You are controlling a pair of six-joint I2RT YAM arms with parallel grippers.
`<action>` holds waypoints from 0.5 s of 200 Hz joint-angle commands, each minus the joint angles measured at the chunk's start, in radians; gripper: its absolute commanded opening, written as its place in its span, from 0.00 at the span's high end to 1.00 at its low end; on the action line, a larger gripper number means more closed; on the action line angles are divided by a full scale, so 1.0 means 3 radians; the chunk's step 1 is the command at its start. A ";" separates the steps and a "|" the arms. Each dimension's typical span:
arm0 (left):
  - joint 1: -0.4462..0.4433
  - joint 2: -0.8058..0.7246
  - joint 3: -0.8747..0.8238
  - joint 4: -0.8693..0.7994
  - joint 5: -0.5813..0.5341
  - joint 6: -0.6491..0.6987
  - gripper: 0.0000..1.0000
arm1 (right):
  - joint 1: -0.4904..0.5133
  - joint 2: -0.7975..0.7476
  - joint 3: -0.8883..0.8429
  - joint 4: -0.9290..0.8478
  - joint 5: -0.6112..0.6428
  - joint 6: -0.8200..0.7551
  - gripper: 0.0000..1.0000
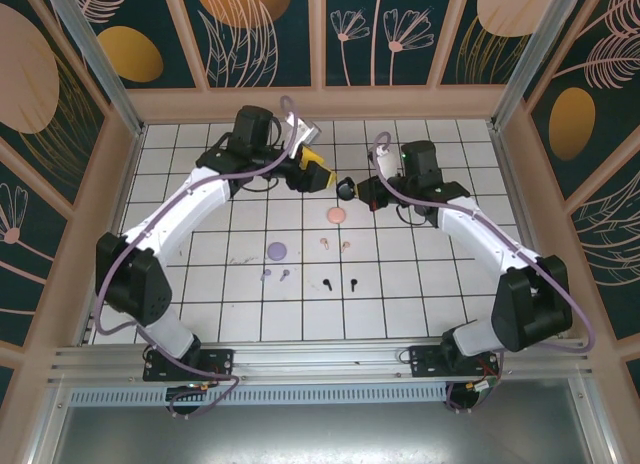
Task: Insert the wireless bluetooth earbuds into the charging case
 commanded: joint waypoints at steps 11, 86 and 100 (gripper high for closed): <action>0.0007 0.0370 0.0394 -0.0928 0.0369 0.0556 0.36 | -0.0011 0.0149 0.0256 -0.0415 -0.0222 -0.0431 1.00; 0.0007 0.0638 0.0522 -0.1245 0.0687 0.0787 0.43 | 0.0045 0.0306 0.0383 -0.0472 -0.0374 -0.0493 1.00; 0.0007 0.0673 0.0511 -0.1227 0.0723 0.0779 0.44 | 0.0064 0.0306 0.0410 -0.0477 -0.0375 -0.0493 1.00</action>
